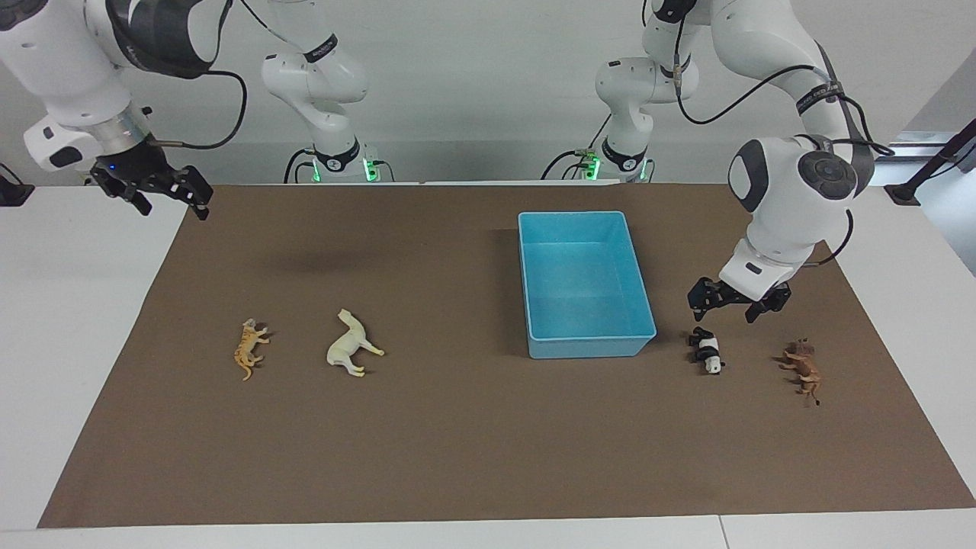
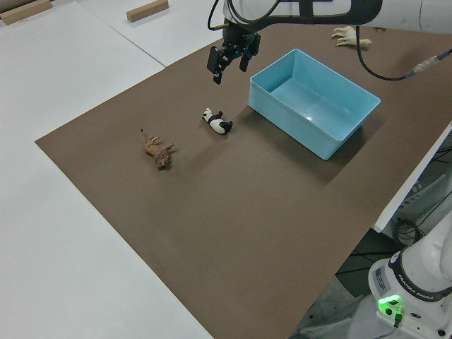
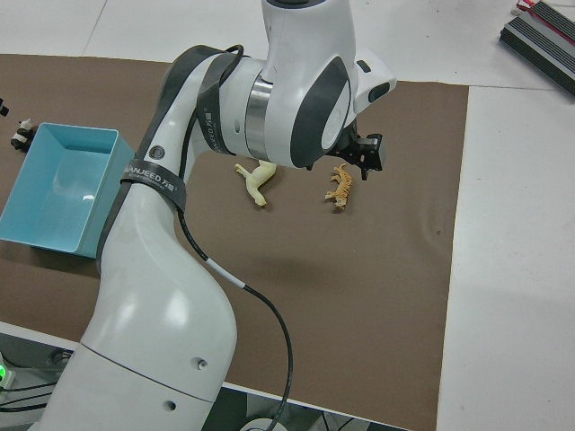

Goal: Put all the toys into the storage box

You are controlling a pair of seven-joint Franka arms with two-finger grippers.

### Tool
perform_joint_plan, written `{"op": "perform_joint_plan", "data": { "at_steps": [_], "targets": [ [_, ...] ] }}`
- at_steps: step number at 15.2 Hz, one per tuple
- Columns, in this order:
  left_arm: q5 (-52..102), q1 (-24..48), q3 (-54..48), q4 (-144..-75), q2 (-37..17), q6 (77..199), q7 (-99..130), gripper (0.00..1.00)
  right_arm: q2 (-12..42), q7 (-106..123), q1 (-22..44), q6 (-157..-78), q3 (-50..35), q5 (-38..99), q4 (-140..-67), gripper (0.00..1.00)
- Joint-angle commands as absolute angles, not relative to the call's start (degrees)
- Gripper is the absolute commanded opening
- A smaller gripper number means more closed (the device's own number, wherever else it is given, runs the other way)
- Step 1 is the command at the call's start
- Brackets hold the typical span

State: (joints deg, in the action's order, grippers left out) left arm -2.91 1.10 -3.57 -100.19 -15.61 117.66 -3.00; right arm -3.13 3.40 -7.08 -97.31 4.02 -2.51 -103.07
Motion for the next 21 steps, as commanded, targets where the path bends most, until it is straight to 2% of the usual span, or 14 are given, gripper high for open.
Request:
{"op": "perform_joint_plan", "data": {
  "at_steps": [1, 3, 6, 14, 15, 16, 17, 18, 19, 21],
  "targets": [
    [-2.29, 0.62, -3.52, -102.30, -18.44, 122.24, -3.96, 1.00, 0.95, 1.14, -7.21, -103.08, 3.87, -0.88, -105.56, 1.00],
    [-1.41, -0.26, -3.60, -103.88, -19.60, 125.14, -3.95, 1.00, 4.64, 1.06, -7.21, -106.42, 3.78, -0.79, -105.64, 1.00],
    [-0.70, -0.79, -3.60, -104.85, -21.26, 126.64, -4.22, 1.00, 7.11, -0.61, -7.03, -112.05, 3.78, 0.35, -107.22, 1.00],
    [-0.70, -0.79, -3.52, -110.39, -21.09, 133.59, -4.31, 1.00, 14.58, -4.04, -5.29, -124.35, 3.51, 1.50, -107.75, 1.00],
    [-0.70, -0.79, -3.52, -110.39, -21.01, 133.59, -4.31, 0.87, 15.55, -4.04, -4.84, -125.67, 3.52, 1.58, -107.75, 1.00],
    [-0.70, -0.79, -3.43, -110.39, -21.01, 133.59, -4.39, 0.60, 16.60, -3.96, -4.75, -126.55, 3.52, 1.50, -107.75, 1.00],
    [-0.79, -0.70, -3.43, -110.04, -21.09, 133.51, -4.39, 0.26, 17.48, -3.52, -4.66, -128.04, 3.52, 1.49, -107.75, 1.00],
    [-0.79, -0.70, -3.43, -109.87, -21.09, 133.51, -4.13, 0.05, 18.19, -2.99, -4.57, -129.19, 3.52, 1.41, -107.75, 1.00],
    [-0.70, -0.70, -3.43, -109.78, -21.09, 133.51, -3.87, 0.00, 18.98, -1.68, -4.66, -130.24, 3.52, 1.41, -107.75, 1.00],
    [-0.70, -0.79, -3.51, -107.86, -21.27, 132.72, -3.95, 0.00, 19.77, 1.65, -4.75, -132.18, 3.52, 1.41, -108.62, 1.00]
  ]
}}
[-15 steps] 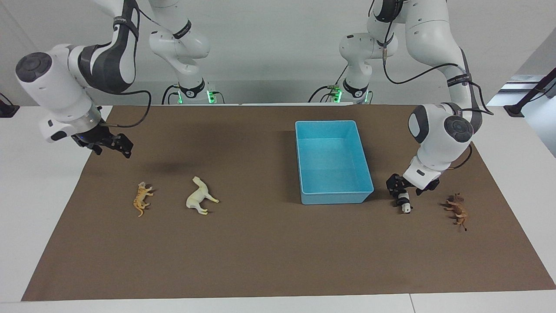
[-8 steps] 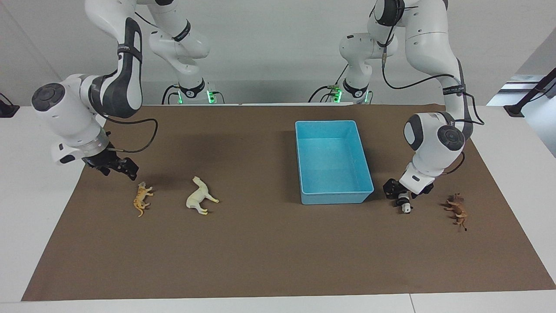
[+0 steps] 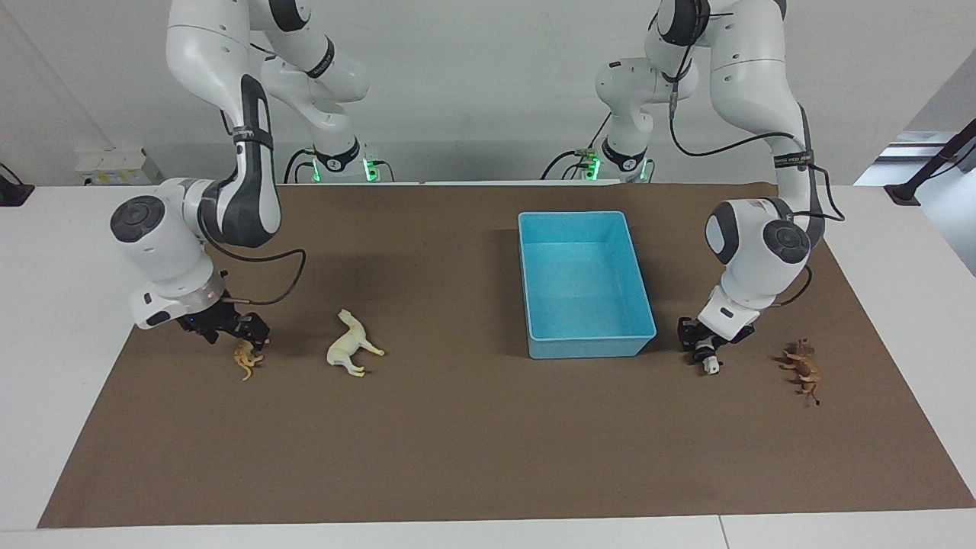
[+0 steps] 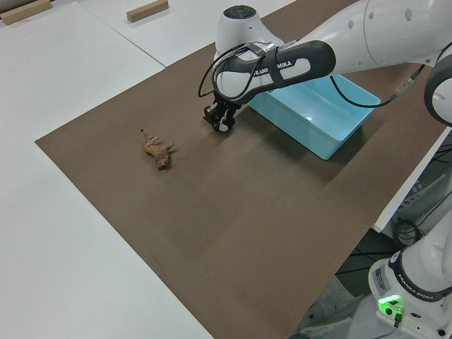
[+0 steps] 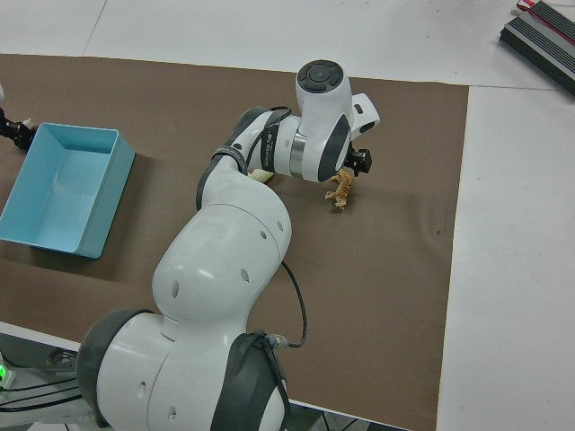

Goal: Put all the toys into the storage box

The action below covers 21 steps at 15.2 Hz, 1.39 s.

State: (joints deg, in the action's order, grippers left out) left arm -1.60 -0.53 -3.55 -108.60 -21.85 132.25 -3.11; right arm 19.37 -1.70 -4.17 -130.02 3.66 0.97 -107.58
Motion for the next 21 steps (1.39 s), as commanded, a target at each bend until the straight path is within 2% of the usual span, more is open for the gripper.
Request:
{"op": "perform_joint_plan", "data": {
  "at_steps": [1, 3, 5, 8, 10, 12, 13, 14, 15, 16, 18, 19, 21],
  "targets": [
    [-0.79, -0.70, -3.52, -106.01, -21.27, 130.45, -3.87, 0.00, 19.60, 2.54, -4.66, -133.58, 3.52, 1.41, -109.76, 1.00],
    [-0.70, -0.18, -3.52, -99.79, -20.48, 121.08, -3.61, 0.00, 19.25, 3.16, -4.57, -135.52, 3.52, 1.41, -112.05, 1.00],
    [-0.79, 1.40, -3.69, -95.38, -16.81, 112.36, 0.41, 0.00, 19.42, 5.09, -4.57, -137.80, 3.52, 1.41, -113.98, 1.00],
    [-0.79, 8.15, -3.69, -95.62, -9.51, 105.67, 10.34, 0.00, 19.16, 7.90, -4.75, -139.74, 3.60, 1.41, -115.93, 1.00],
    [-0.79, 13.95, -3.69, -96.15, -7.91, 101.09, 17.19, 0.00, 19.51, 9.14, -5.36, -140.36, 3.60, 1.32, -115.93, 1.00],
    [-0.88, 18.53, -3.69, -99.56, -6.16, 101.51, 21.61, 0.01, 20.04, 8.79, -5.45, -142.73, 3.60, 1.32, -116.02, 1.00],
    [-0.88, 19.24, -3.69, -100.71, -5.72, 101.43, 21.62, 0.61, 20.13, 8.35, -5.45, -142.65, 3.60, 1.32, -116.02, 0.93],
    [-0.97, 19.86, -3.69, -101.51, -5.19, 100.90, 21.80, 1.00, 20.04, 7.83, -5.54, -142.56, 3.60, 1.32, -116.10, 0.79],
    [-0.88, 20.39, -3.69, -101.51, -5.10, 100.72, 22.23, 1.00, 20.04, 6.43, -5.89, -142.47, 3.60, 1.49, -116.36, 0.62],
    [-0.88, 20.39, -3.69, -101.43, -5.10, 100.72, 22.15, 1.00, 19.95, 4.41, -6.50, -142.47, 3.52, 1.49, -116.63, 0.52],
    [-1.05, 19.78, -3.60, -100.90, -5.01, 100.90, 20.93, 1.00, 19.78, 3.25, -6.50, -142.47, 3.52, 1.49, -117.16, 0.11],
    [-1.32, 19.17, -2.99, -100.38, -5.01, 101.25, 18.57, 1.00, 19.78, 3.25, -6.50, -142.56, 3.52, 1.49, -117.25, 0.00],
    [-1.41, 13.74, -2.90, -99.15, -5.80, 102.04, 10.50, 1.00, 19.78, 3.25, -6.50, -142.38, 3.52, 1.49, -117.16, 0.00]
  ]
}}
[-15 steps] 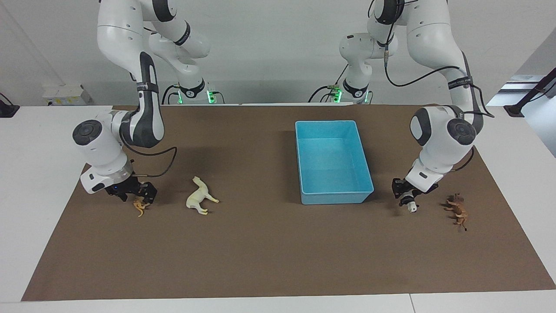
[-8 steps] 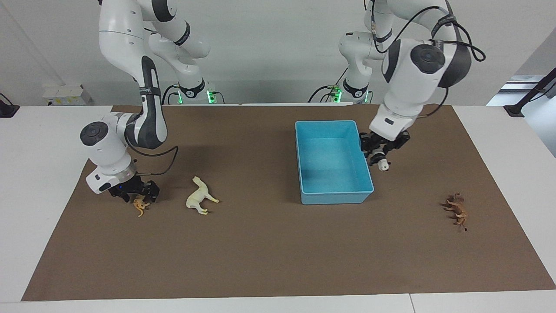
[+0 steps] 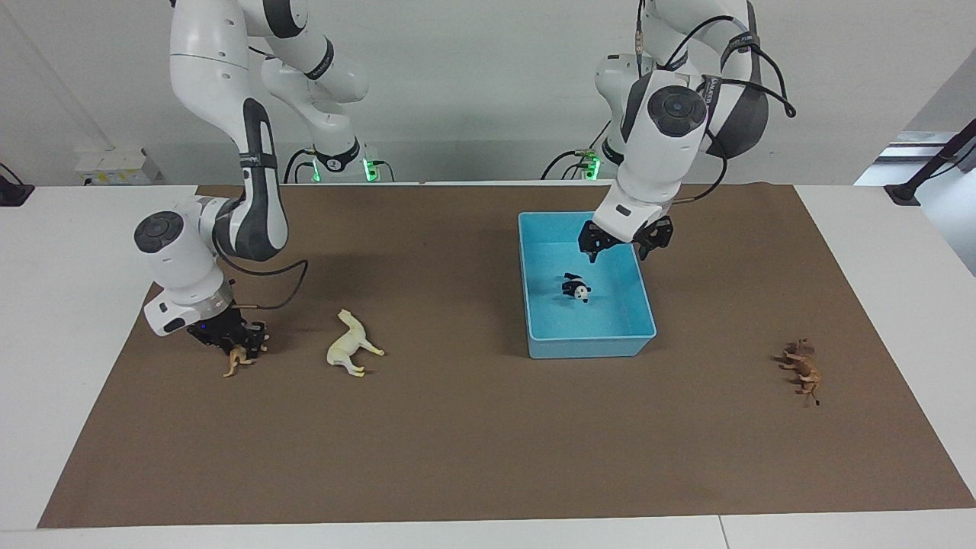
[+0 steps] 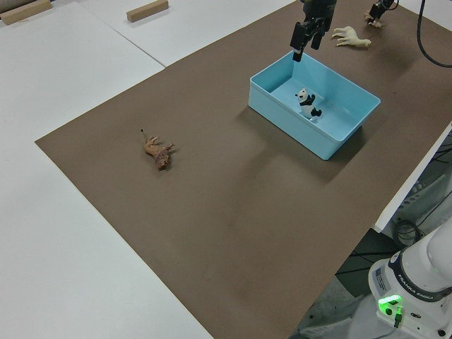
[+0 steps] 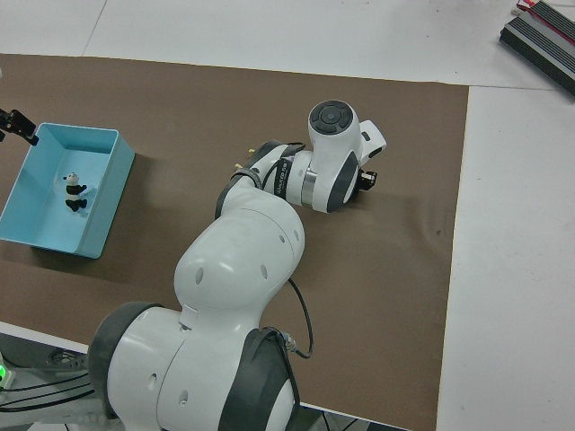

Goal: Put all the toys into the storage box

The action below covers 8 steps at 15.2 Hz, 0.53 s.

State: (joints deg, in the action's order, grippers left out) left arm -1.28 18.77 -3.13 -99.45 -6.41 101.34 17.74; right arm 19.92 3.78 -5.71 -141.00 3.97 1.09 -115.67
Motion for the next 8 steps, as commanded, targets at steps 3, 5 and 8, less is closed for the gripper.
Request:
{"op": "perform_joint_plan", "data": {
  "at_steps": [3, 5, 8],
  "targets": [
    [-1.14, 4.60, -2.99, -98.18, -6.41, 106.52, -4.69, 1.00, 19.78, 3.34, -5.98, -140.99, 3.52, 1.41, -116.37, 0.00],
    [-1.23, 0.29, -2.73, -94.33, -11.57, 106.52, -15.15, 1.00, 19.51, 2.99, -5.45, -137.66, 3.52, 1.41, -113.75, 0.00],
    [-0.79, -6.22, -2.20, -91.93, -15.73, 109.67, -25.81, 1.00, 18.37, 2.29, -2.47, -124.24, 3.43, 1.49, -104.54, 0.00]
  ]
}}
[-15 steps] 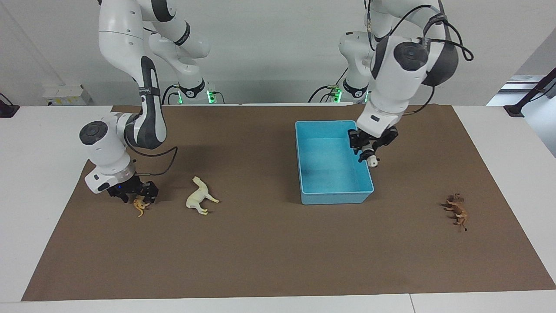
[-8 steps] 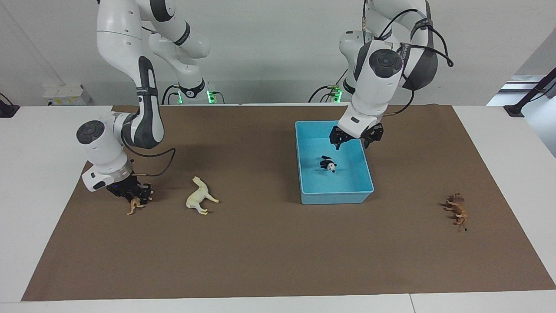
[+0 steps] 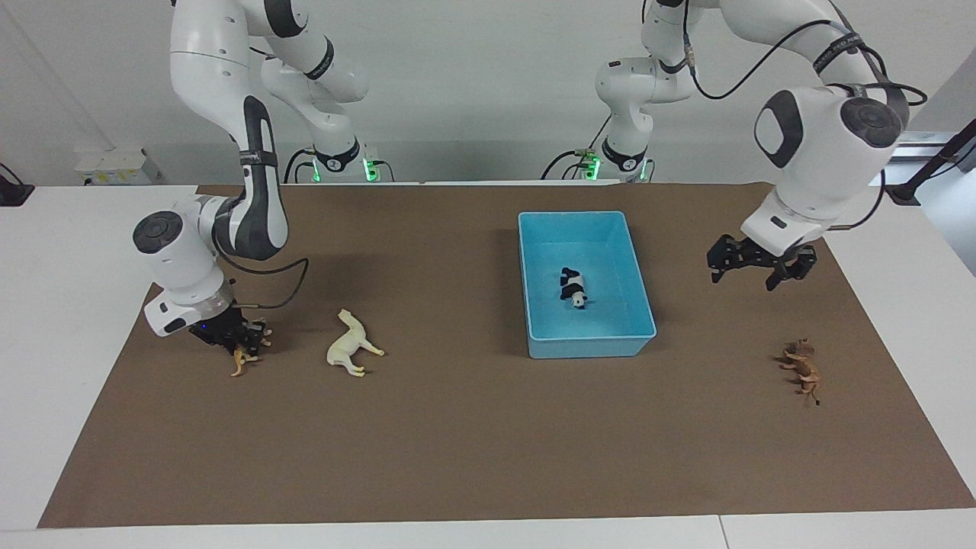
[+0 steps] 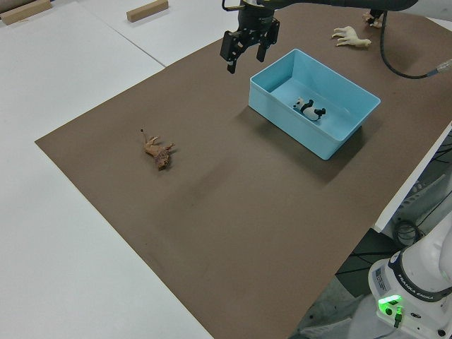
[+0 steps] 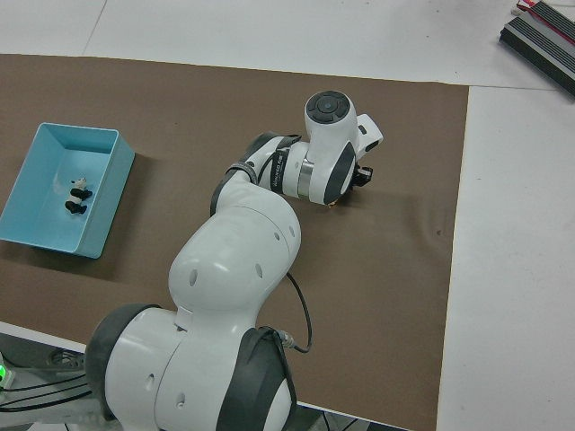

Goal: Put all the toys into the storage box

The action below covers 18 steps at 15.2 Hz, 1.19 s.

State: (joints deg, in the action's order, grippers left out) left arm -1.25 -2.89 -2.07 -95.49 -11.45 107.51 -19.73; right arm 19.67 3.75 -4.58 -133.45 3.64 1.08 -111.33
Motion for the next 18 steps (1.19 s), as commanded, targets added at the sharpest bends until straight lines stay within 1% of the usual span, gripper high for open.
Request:
{"op": "perform_joint_plan", "data": {
  "at_steps": [1, 3, 4, 5, 7, 8, 9, 11, 14, 15, 17, 18],
  "targets": [
    [-0.62, -8.85, -2.20, -91.67, -16.78, 111.08, -28.45, 1.00, 18.11, 0.11, -1.33, -119.75, 3.34, 1.41, -101.02, 0.00],
    [-0.18, -10.72, -2.11, -88.79, -22.29, 113.01, -29.53, 1.00, 18.19, -9.53, 4.45, -110.52, 3.34, 1.49, -92.68, 0.00],
    [-0.09, -11.42, -2.11, -87.81, -24.67, 115.90, -29.44, 1.00, 18.37, -15.84, 7.70, -106.22, 3.34, 1.49, -88.63, 0.00],
    [0.09, -11.77, -2.02, -87.80, -26.09, 118.28, -29.27, 1.00, 18.89, -23.30, 11.82, -102.95, 3.34, 1.41, -84.94, 0.00],
    [0.61, -12.74, -1.41, -87.54, -28.29, 120.75, -28.74, 1.00, 21.08, -37.55, 19.21, -98.89, 3.34, 1.23, -78.69, 0.00],
    [0.79, -12.74, -0.28, -87.28, -29.43, 121.28, -27.96, 1.00, 22.22, -45.27, 23.60, -98.88, 3.34, 1.32, -75.36, 0.00],
    [0.88, -12.57, 0.61, -87.10, -30.84, 122.07, -26.56, 1.00, 22.85, -51.88, 27.56, -99.14, 3.34, 1.58, -73.50, 0.00],
    [0.70, -12.13, 1.05, -87.62, -31.20, 124.01, -26.02, 1.00, 24.78, -62.18, 33.28, -99.31, 3.43, 4.38, -69.10, 0.00],
    [0.53, -12.48, 1.05, -88.68, -31.29, 124.45, -26.02, 1.00, 25.57, -69.93, 44.61, -102.21, 3.69, 3.87, -68.73, 0.00],
    [0.53, -12.39, 1.05, -89.38, -31.20, 125.58, -25.93, 1.00, 27.23, -72.48, 47.61, -103.00, 3.78, 2.56, -68.82, 0.00],
    [0.44, -12.13, 1.05, -90.26, -31.20, 126.03, -24.62, 1.00, 32.23, -76.10, 51.49, -107.29, 3.69, -0.08, -68.82, 0.00],
    [0.44, -12.04, 1.05, -90.96, -31.20, 126.21, -24.52, 1.00, 32.86, -76.20, 52.46, -110.19, 3.60, -0.78, -69.78, 0.00]
  ]
}}
